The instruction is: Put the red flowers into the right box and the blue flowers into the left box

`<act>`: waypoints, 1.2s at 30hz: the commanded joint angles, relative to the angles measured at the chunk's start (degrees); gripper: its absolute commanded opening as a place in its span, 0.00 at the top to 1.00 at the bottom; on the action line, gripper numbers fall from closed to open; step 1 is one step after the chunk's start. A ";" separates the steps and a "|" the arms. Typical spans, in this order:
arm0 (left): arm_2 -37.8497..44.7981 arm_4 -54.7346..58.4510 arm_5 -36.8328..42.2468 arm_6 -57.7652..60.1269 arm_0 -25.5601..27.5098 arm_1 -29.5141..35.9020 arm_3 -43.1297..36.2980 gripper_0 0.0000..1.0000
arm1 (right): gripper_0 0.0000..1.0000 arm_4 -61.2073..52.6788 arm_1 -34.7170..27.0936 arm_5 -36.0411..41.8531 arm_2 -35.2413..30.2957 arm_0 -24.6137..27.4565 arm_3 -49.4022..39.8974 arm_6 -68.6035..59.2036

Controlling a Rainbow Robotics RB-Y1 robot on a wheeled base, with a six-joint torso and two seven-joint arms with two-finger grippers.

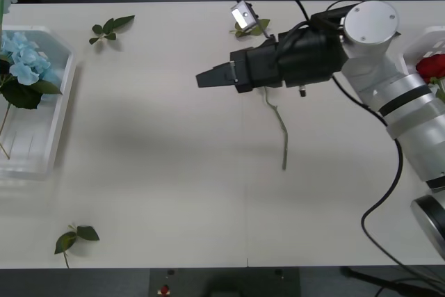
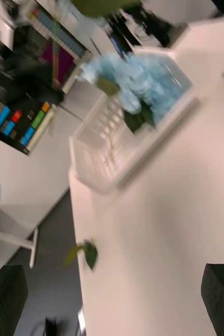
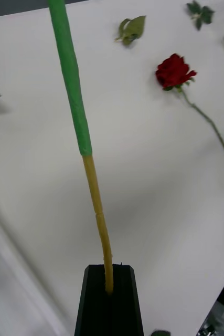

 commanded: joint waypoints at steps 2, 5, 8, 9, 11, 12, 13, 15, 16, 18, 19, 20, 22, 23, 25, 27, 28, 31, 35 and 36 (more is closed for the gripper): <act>3.40 -8.61 1.58 3.20 -1.84 6.22 -0.55 1.00 | 0.03 11.04 -7.66 9.93 -6.32 -3.27 -0.86 -9.61; 5.69 -12.83 2.98 3.29 -1.84 7.18 0.50 1.00 | 0.03 18.60 -11.18 16.17 -8.69 -4.50 -0.86 -13.12; 6.57 -16.96 2.90 3.29 -1.84 7.97 1.29 1.00 | 0.03 26.33 -12.67 21.00 -10.01 -6.17 -0.86 -15.41; 6.92 -19.16 2.72 3.38 -1.84 8.15 1.29 1.00 | 0.03 28.97 -13.11 22.32 -10.10 -7.05 -0.86 -15.58; 7.62 -23.55 2.02 3.47 -1.84 8.15 1.38 1.00 | 0.03 33.54 -13.37 23.91 -10.01 -8.37 -0.86 -15.76; 7.80 -25.31 1.49 3.47 -1.84 8.15 1.56 1.00 | 0.03 35.30 -13.20 24.17 -10.01 -8.81 -0.86 -15.76; 7.89 -26.80 1.05 3.47 -1.84 8.15 1.82 1.00 | 0.03 37.23 -13.02 24.34 -10.01 -9.16 -0.86 -15.93; 7.89 -29.88 -0.71 3.47 -1.84 8.15 3.49 1.00 | 0.03 42.06 -11.97 25.14 -10.01 -9.69 -0.86 -16.02; 7.71 -31.11 -1.76 3.38 -1.84 8.15 4.28 1.00 | 0.03 44.17 -11.26 25.40 -10.01 -9.86 -0.86 -16.02; 7.01 -32.69 -3.43 3.20 -1.84 8.06 5.86 1.00 | 0.03 47.51 -10.21 25.66 -10.01 -10.13 -0.86 -16.11; 6.39 -32.96 -4.14 3.20 -1.93 8.15 6.74 1.00 | 0.03 49.36 -9.68 25.66 -10.01 -10.13 -0.86 -15.85; 5.60 -33.13 -4.84 3.29 -1.84 8.15 7.53 1.00 | 0.03 51.29 -8.89 25.66 -10.01 -10.13 -0.86 -15.76; 4.11 -33.83 -5.98 3.73 -1.84 8.15 8.50 1.00 | 0.03 54.54 -7.40 25.66 -10.01 -10.13 -0.86 -15.76; 3.58 -33.92 -6.33 3.91 -1.84 8.15 8.76 1.00 | 0.03 55.51 -7.05 25.66 -9.92 -10.13 -0.86 -15.76; 1.47 -34.63 -8.27 4.43 -1.84 8.06 9.82 1.00 | 0.03 58.67 -5.29 25.66 -9.83 -10.13 -0.86 -15.76; -0.29 -35.07 -9.15 4.52 -1.84 8.06 10.61 1.00 | 0.03 61.40 -3.62 25.58 -9.83 -10.13 -0.86 -16.02; -1.08 -35.07 -9.41 4.52 -1.84 8.06 10.87 1.00 | 0.03 62.63 -2.91 25.66 -9.83 -10.13 -0.86 -16.11; -3.98 -34.89 -9.59 4.52 -1.84 8.06 11.14 1.00 | 0.03 66.58 -0.45 25.40 -9.83 -10.13 -0.69 -16.29; -7.41 -34.54 -9.76 4.52 -1.67 8.06 11.22 1.00 | 0.03 70.01 2.36 24.61 -9.92 -10.13 0.72 -16.46; -8.72 -34.63 -9.94 4.52 -1.67 8.06 11.22 1.00 | 0.03 70.98 3.15 24.17 -9.92 -10.13 1.34 -16.64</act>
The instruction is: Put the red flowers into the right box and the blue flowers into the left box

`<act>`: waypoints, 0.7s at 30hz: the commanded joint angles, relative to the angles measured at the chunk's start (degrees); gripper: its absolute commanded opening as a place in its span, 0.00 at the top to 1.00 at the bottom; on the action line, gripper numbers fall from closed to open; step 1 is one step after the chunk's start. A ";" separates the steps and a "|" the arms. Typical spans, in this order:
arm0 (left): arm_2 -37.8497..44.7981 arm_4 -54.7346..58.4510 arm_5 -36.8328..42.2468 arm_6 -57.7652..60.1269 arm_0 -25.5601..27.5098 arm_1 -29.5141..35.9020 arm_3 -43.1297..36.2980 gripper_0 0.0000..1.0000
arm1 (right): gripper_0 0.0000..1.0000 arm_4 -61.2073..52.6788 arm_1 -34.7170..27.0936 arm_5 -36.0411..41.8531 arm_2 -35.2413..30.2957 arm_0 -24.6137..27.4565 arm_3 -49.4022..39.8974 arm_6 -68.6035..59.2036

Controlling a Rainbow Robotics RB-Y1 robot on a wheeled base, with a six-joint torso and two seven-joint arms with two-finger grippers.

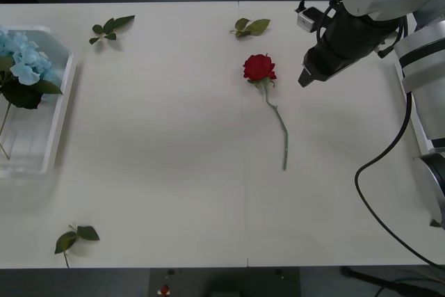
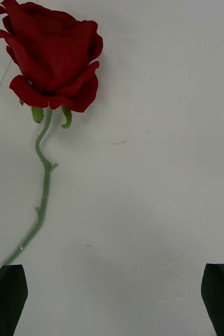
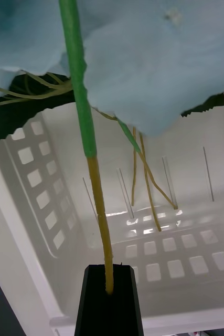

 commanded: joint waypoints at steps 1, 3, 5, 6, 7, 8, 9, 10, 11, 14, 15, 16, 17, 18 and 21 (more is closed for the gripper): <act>-2.62 0.23 -0.80 3.71 -1.57 2.29 -0.35 1.00 | 0.03 2.68 2.57 -1.65 -0.49 -1.70 1.46 -1.98; -4.47 0.58 -1.95 3.71 -1.04 2.29 -0.35 1.00 | 0.04 4.52 4.06 -2.97 -0.76 -1.70 2.87 -2.42; -5.87 0.41 -3.09 3.88 -0.95 2.02 -0.35 1.00 | 0.03 5.31 5.12 -4.29 -0.84 -1.70 4.27 -2.68; -6.05 0.14 -3.70 4.15 -0.95 1.76 -0.35 1.00 | 0.03 5.66 5.55 -5.08 -0.76 -1.79 4.98 -2.86; -6.05 -0.03 -4.05 4.24 -0.95 1.41 -0.35 1.00 | 0.03 5.75 5.82 -5.43 -0.67 -1.79 5.42 -3.03; -6.05 -0.30 -4.49 4.24 -0.95 1.14 -0.35 1.00 | 0.03 6.19 6.17 -5.96 -0.58 -1.70 5.94 -3.03; -6.05 -0.47 -4.93 4.32 -0.87 1.06 -0.35 1.00 | 0.03 6.46 6.43 -6.66 -0.40 -1.79 6.47 -3.30; -6.05 -0.74 -5.11 4.24 -0.87 0.79 -0.35 1.00 | 0.04 6.81 6.87 -7.36 -0.05 -1.79 7.09 -3.47; -6.05 -0.91 -5.28 4.24 -0.87 0.70 -0.35 1.00 | 0.03 7.07 7.14 -8.07 0.21 -1.79 7.61 -3.65; -6.05 -1.18 -5.72 4.24 -0.87 0.70 -0.35 0.68 | 0.03 7.95 7.93 -10.26 1.62 -1.79 8.84 -4.26; -6.05 -1.18 -5.81 4.15 -0.87 0.70 -0.35 0.46 | 0.03 8.65 8.37 -10.79 1.88 -1.70 9.11 -4.53; -6.05 -1.18 -5.90 4.06 -0.87 0.70 -0.35 0.37 | 0.03 9.18 8.72 -10.97 1.88 -1.70 9.19 -4.70; -6.05 -1.18 -5.99 3.88 -0.87 0.70 -0.35 0.23 | 0.03 10.15 9.25 -11.41 1.88 -1.70 9.37 -4.88; -6.05 -1.09 -5.99 3.71 -0.87 0.70 -0.35 0.14 | 0.03 10.67 9.51 -11.67 1.97 -1.70 9.46 -4.88; -6.05 -0.56 -6.08 3.00 -0.87 0.70 -0.35 0.00 | 0.03 11.73 10.39 -12.55 1.97 -1.79 10.07 -5.40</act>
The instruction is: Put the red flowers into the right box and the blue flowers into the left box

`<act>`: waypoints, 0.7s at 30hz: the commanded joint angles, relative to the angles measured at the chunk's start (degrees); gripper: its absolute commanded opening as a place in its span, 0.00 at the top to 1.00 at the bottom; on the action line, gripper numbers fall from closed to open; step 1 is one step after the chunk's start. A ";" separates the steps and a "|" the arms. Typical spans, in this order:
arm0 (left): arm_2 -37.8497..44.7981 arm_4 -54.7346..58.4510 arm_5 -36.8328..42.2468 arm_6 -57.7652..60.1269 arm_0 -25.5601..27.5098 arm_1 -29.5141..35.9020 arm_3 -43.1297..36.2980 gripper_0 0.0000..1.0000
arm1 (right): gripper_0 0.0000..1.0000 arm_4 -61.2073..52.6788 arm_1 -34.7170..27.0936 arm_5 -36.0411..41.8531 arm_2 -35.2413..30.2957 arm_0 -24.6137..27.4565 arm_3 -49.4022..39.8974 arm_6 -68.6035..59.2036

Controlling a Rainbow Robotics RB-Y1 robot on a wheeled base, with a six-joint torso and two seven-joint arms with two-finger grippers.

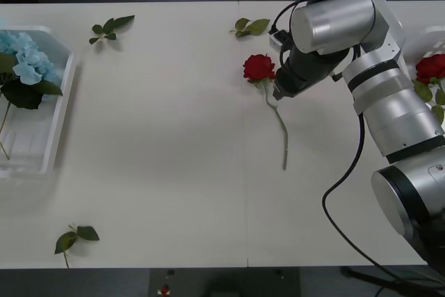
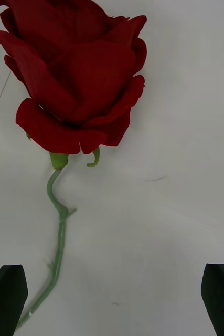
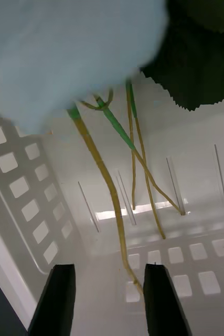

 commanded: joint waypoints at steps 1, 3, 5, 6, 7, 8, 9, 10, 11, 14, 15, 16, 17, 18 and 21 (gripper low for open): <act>1.63 0.47 -0.80 -0.42 -0.87 0.76 -0.46 0.00 | 0.04 1.44 1.81 -1.08 -0.70 -1.70 0.25 -2.10; 1.63 0.91 -0.71 -0.86 -0.87 0.76 -0.81 0.00 | 0.03 1.79 2.25 -1.78 -0.70 -1.70 1.22 -2.36; 1.63 1.35 -0.36 -1.48 -0.87 0.76 -1.34 0.00 | 0.03 2.32 2.78 -2.83 -0.78 -1.88 2.36 -2.54; 1.63 1.79 0.17 -1.83 -0.87 0.76 -1.78 0.00 | 0.03 2.76 3.13 -3.71 -0.70 -1.88 3.06 -2.71; 1.63 1.87 0.52 -2.01 -0.87 0.76 -2.13 0.00 | 0.04 2.85 3.30 -4.07 -0.70 -1.88 3.50 -2.71; 1.63 2.14 1.22 -3.15 -0.87 0.76 -2.92 0.00 | 0.04 3.02 3.57 -4.86 -0.70 -1.97 4.20 -2.80; 1.90 2.49 1.93 -4.29 -0.87 0.76 -3.62 0.00 | 0.04 3.02 3.83 -5.56 -0.78 -1.97 4.82 -2.89; 2.25 2.66 2.28 -4.73 -0.87 0.76 -3.98 0.00 | 0.03 3.11 4.01 -6.00 -0.70 -1.97 5.17 -2.98; 3.57 2.93 3.33 -5.96 -0.87 0.76 -4.86 0.00 | 0.03 3.20 4.36 -6.97 -0.70 -2.14 5.96 -3.07; 6.91 3.28 5.00 -8.42 -0.87 0.76 -5.82 0.00 | 0.04 3.11 4.71 -8.64 -0.70 -2.23 7.54 -3.33; 8.58 2.93 5.80 -9.56 -0.87 0.76 -6.44 0.00 | 0.04 3.11 4.80 -9.34 -0.70 -2.23 8.16 -3.33; 9.72 2.66 6.59 -10.36 -0.87 0.76 -6.79 0.00 | 0.04 3.02 4.89 -9.87 -0.70 -2.23 8.51 -3.42; 11.30 2.49 7.55 -11.32 -0.87 0.76 -7.14 0.00 | 0.04 3.02 4.89 -10.57 -0.70 -2.23 8.86 -3.33; 12.71 2.49 8.52 -12.03 -0.95 0.76 -7.49 0.00 | 0.04 2.94 5.06 -11.01 -0.70 -2.23 9.48 -3.33; 15.69 3.28 11.16 -12.64 -0.87 0.85 -8.72 0.00 | 0.05 2.76 5.41 -12.15 -0.70 -2.50 10.53 -3.33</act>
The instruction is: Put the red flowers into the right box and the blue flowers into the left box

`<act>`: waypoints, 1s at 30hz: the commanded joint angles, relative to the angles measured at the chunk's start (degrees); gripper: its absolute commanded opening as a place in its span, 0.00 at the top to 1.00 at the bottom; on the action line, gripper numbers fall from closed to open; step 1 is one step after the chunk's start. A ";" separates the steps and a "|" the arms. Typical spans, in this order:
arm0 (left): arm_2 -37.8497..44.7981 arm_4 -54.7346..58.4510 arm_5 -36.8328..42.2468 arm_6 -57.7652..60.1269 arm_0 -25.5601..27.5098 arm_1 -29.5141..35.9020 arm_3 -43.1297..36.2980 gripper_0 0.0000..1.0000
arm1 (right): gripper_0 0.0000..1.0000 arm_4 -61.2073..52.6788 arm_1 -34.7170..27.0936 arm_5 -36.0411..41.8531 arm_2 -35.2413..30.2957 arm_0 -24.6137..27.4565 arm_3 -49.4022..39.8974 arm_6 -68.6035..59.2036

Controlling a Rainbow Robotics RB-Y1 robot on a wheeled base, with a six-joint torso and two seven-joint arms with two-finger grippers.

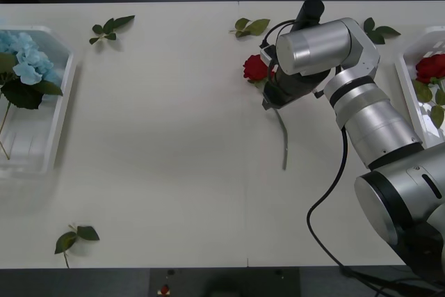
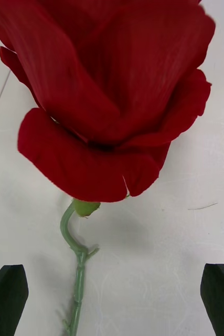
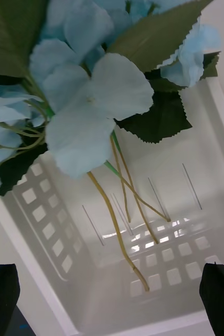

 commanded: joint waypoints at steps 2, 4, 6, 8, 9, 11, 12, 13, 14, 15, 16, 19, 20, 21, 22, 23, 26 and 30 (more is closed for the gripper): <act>4.84 2.51 5.08 -2.99 -0.87 0.87 -3.15 0.00 | 0.07 -0.19 1.48 -2.39 0.17 -2.76 1.54 -2.46; 5.20 4.35 6.75 -2.99 -0.87 0.87 -3.59 0.00 | 0.08 -0.28 1.65 -2.83 0.17 -3.11 2.42 -2.46; 5.20 6.90 8.51 -3.25 -0.87 0.78 -3.76 0.00 | 0.10 -0.37 1.83 -3.27 0.17 -3.37 2.95 -2.46; 5.02 10.24 9.92 -3.87 -0.87 0.87 -3.85 0.00 | 0.10 -0.54 2.00 -3.71 0.17 -3.55 3.39 -2.37; 4.84 11.83 10.36 -4.31 -0.87 0.78 -4.03 0.00 | 0.10 -0.63 2.09 -3.89 0.17 -3.55 3.47 -2.37; 4.32 15.43 10.71 -7.03 -0.87 0.78 -4.20 0.00 | 0.11 -0.72 2.36 -4.15 0.17 -3.55 3.65 -2.46; 4.05 17.10 10.71 -8.26 -0.87 0.78 -4.20 0.00 | 0.11 -0.81 2.36 -4.15 0.17 -3.64 3.56 -2.37; 3.44 19.12 10.71 -9.58 -0.87 0.78 -4.29 0.00 | 0.11 -0.90 2.44 -4.24 0.26 -3.64 3.56 -2.37; 3.00 20.79 10.71 -10.46 -0.95 0.78 -4.29 0.00 | 0.12 -0.98 2.53 -4.24 0.26 -3.64 3.65 -2.37; 2.29 23.08 10.71 -11.43 -0.95 0.78 -4.38 0.00 | 0.12 -1.07 2.53 -4.24 0.43 -3.64 3.65 -2.37; 1.77 24.83 10.71 -12.04 -0.95 0.78 -4.38 0.00 | 0.12 -1.07 2.71 -4.24 0.52 -3.64 3.56 -2.37; -0.52 30.19 10.18 -14.06 -0.95 0.78 -4.55 0.00 | 0.12 -1.25 2.97 -4.59 0.52 -3.64 3.65 -2.46; -1.75 32.57 9.74 -15.03 -0.95 0.78 -4.73 0.00 | 0.12 -1.25 2.97 -4.68 0.70 -3.64 3.74 -2.37; -2.71 34.15 9.39 -15.73 -0.95 0.78 -5.08 0.00 | 0.12 -1.34 3.15 -4.94 0.70 -3.64 3.91 -2.46; -3.68 35.91 9.04 -16.52 -1.04 0.78 -5.43 0.00 | 0.12 -1.42 3.23 -5.21 0.79 -3.73 4.18 -2.37; -4.91 37.93 8.51 -17.40 -1.04 0.78 -6.13 0.00 | 0.12 -1.51 3.41 -5.73 0.87 -3.73 4.62 -2.37; -8.16 42.59 7.19 -19.51 -1.04 0.78 -8.33 0.00 | 0.13 -1.77 3.59 -7.23 1.49 -4.17 6.20 -2.46; -12.65 47.60 4.47 -20.26 -1.13 0.87 -11.76 0.00 | 0.14 -1.95 3.85 -8.63 1.58 -4.96 7.96 -2.46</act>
